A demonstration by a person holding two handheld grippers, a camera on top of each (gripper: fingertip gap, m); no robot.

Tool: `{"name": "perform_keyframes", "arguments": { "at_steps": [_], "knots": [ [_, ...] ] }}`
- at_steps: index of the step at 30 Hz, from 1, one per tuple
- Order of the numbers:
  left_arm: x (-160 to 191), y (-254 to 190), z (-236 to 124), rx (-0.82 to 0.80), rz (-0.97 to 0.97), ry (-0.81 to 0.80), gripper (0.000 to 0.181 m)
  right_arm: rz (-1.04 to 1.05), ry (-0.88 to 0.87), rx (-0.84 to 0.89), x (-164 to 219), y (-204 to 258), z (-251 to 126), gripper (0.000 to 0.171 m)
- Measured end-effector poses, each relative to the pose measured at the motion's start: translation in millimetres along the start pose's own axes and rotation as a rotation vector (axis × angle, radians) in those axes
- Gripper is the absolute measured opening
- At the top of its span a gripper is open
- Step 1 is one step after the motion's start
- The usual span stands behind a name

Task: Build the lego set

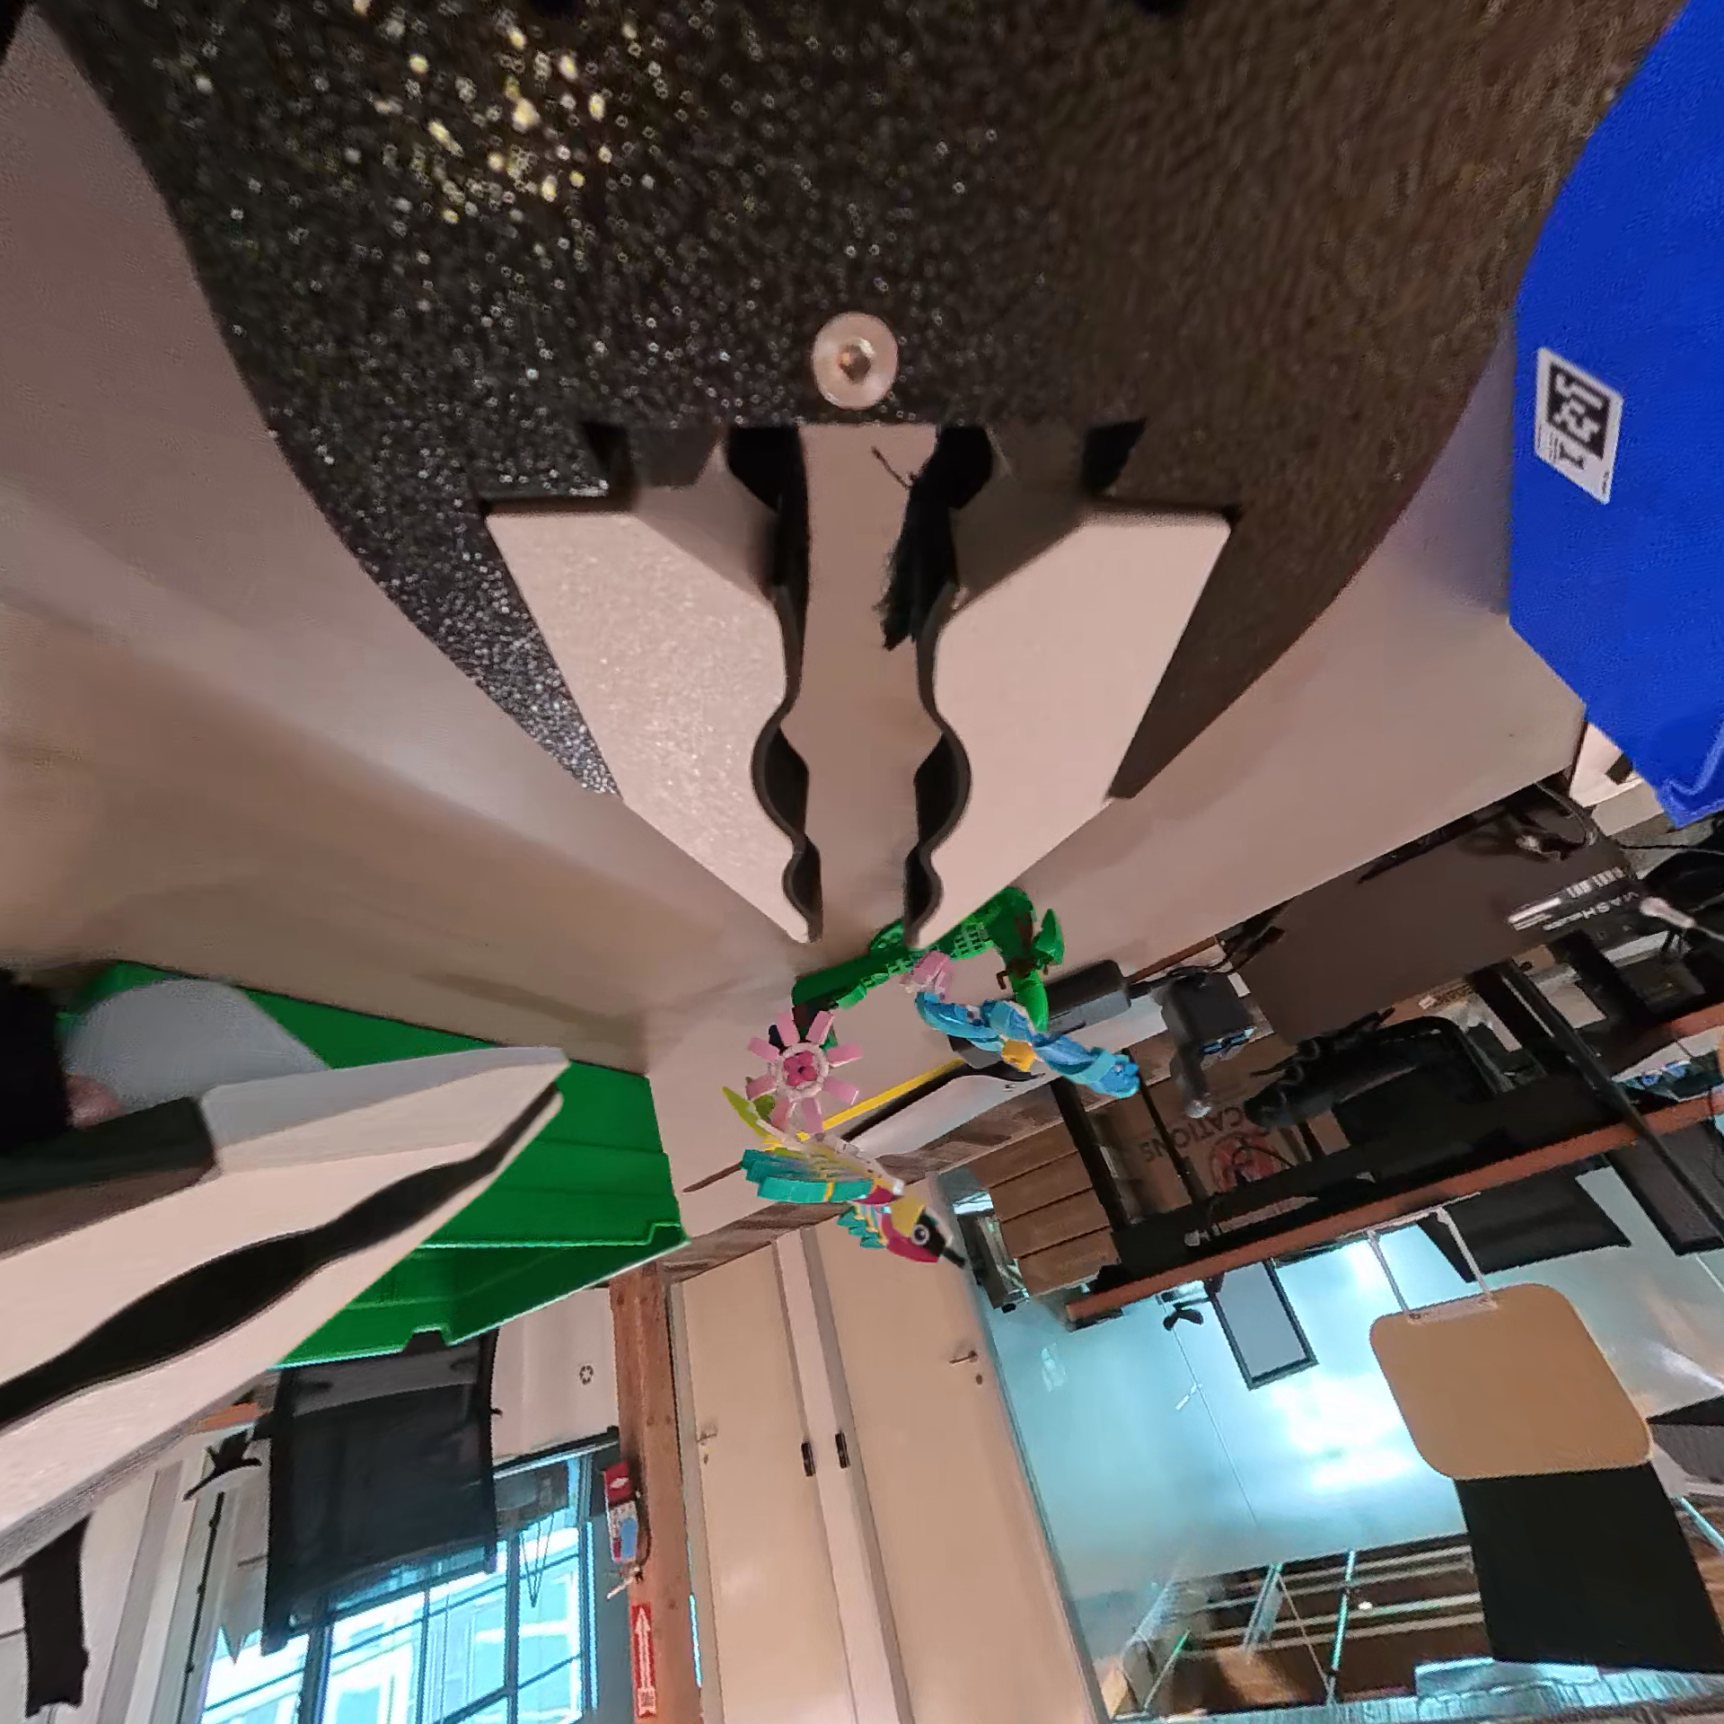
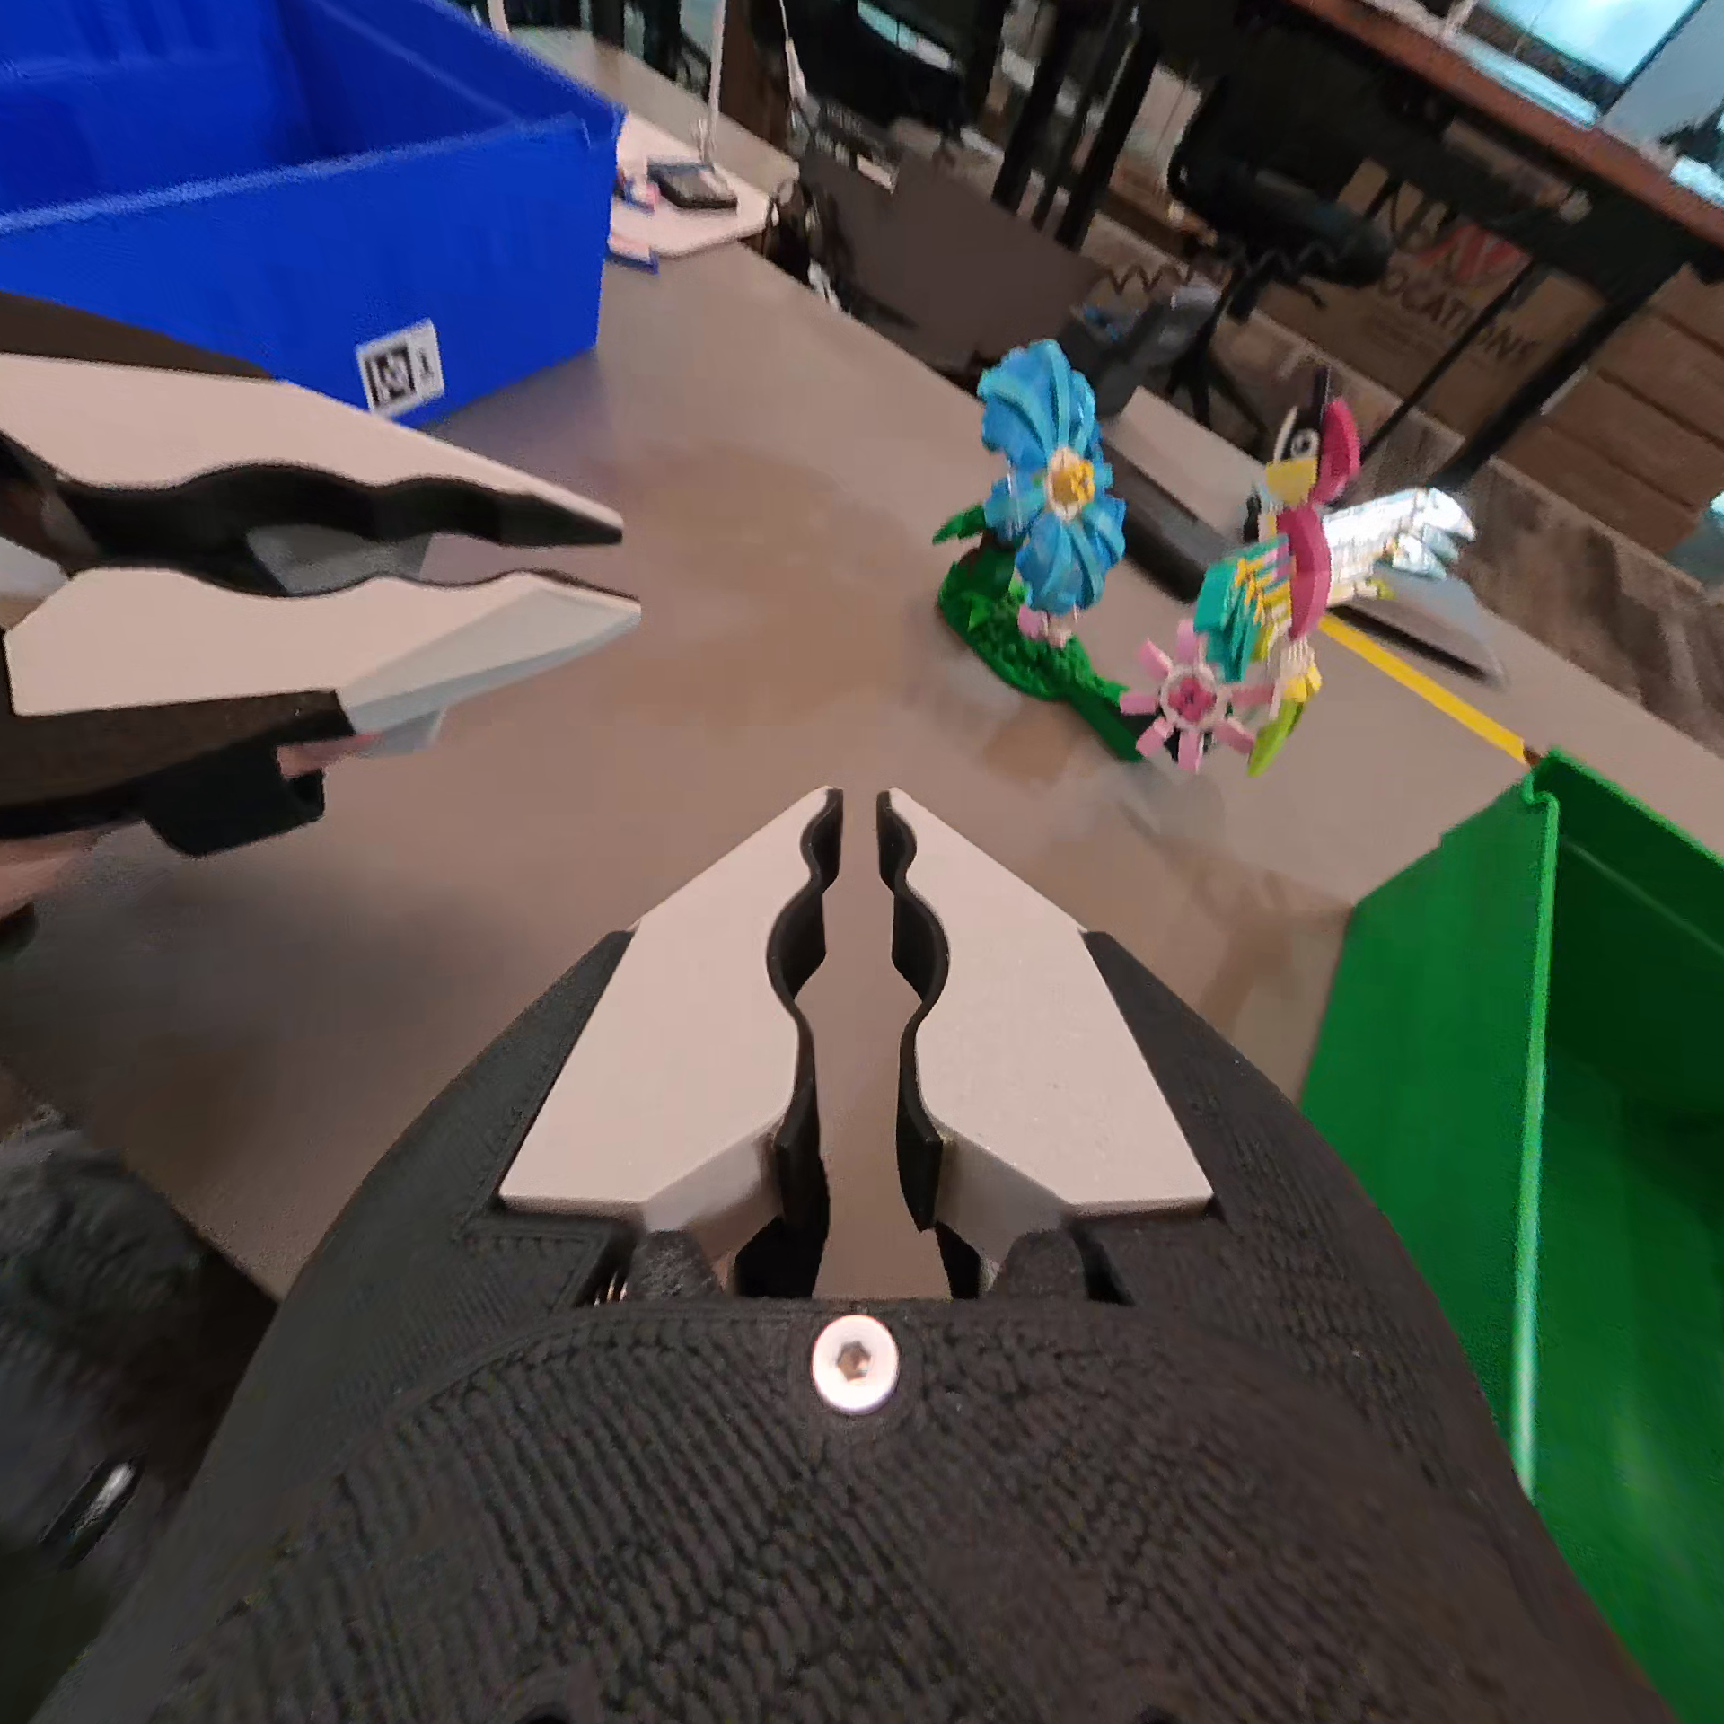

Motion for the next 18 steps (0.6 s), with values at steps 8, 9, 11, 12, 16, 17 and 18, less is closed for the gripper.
{"name": "perform_keyframes", "arguments": {
  "at_steps": [8,9,11,12,16,17,18],
  "knots": [
    [0,-2,3,-0.023,0.105,0.048,0.024,0.082,-0.217,0.033,9,-8,35,0.013],
    [1,-2,3,-0.02,0.1,0.049,0.024,0.105,-0.235,0.03,12,-10,42,0.015],
    [4,1,4,-0.023,0.096,0.051,0.024,0.14,-0.279,0.023,17,-15,55,0.018],
    [5,2,5,-0.026,0.104,0.045,0.024,0.146,-0.298,0.027,20,-19,62,0.019],
    [6,2,5,-0.027,0.151,0.005,0.024,0.216,-0.41,0.112,28,-42,91,0.024],
    [4,1,4,-0.026,0.15,-0.012,0.024,0.245,-0.438,0.135,29,-47,99,0.027],
    [3,1,4,-0.019,0.14,-0.029,0.024,0.275,-0.458,0.15,29,-51,108,0.037]
  ]
}}
Point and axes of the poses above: each gripper's, where its closed fingertips meet, z out along the fingers, x out of its underside, y = z × x across the jaws, the point moved 8 cm from there along -z, back along the fingers, and after that the axes turned 13 degrees about x, right-handed, at the moved point
